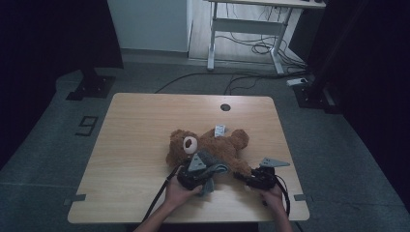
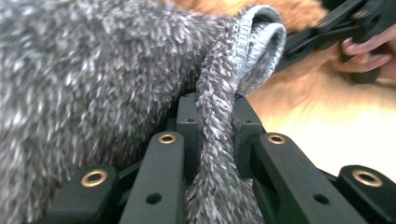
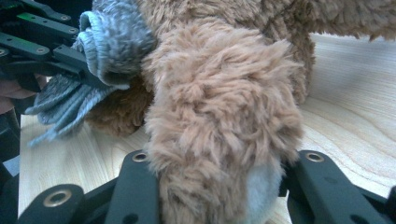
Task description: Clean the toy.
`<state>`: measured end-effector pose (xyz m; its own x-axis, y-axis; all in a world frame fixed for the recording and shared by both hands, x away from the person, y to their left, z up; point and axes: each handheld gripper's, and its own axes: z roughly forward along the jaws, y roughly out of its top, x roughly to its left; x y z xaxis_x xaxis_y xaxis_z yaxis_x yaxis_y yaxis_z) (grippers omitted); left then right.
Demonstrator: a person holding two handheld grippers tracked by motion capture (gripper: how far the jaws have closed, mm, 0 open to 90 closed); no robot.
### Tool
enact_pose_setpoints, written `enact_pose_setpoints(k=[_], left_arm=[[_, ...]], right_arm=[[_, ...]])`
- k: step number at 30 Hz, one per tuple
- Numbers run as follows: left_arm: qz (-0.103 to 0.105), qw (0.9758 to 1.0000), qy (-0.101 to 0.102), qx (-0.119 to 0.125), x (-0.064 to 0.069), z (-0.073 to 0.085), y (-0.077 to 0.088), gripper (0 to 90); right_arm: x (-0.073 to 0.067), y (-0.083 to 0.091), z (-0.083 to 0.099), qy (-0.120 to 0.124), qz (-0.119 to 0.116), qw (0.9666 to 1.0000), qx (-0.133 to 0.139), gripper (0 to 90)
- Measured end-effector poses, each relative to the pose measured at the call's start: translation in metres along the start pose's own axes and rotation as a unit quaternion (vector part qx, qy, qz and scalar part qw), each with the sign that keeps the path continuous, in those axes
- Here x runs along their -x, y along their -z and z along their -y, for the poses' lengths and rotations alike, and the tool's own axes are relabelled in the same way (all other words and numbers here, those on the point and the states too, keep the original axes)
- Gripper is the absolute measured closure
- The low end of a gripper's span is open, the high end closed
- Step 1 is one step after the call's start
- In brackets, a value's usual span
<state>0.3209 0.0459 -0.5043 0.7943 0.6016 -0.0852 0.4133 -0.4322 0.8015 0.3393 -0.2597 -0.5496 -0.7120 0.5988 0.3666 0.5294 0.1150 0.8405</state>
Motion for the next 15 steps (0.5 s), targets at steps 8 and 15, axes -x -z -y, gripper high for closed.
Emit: enact_pose_setpoints(k=[8, 15], left_arm=[[-0.028, 0.999, 0.035, -0.004, -0.03, 0.029, 0.033, 76.8], [-0.05, 0.996, 0.074, 0.004, -0.057, 0.054, 0.06, 76.8]], right_arm=[[0.001, 0.0, 0.001, 0.002, -0.002, 1.0, 0.001, 58.9], [0.001, 0.0, 0.001, 0.001, -0.004, 1.0, 0.001, 58.9]])
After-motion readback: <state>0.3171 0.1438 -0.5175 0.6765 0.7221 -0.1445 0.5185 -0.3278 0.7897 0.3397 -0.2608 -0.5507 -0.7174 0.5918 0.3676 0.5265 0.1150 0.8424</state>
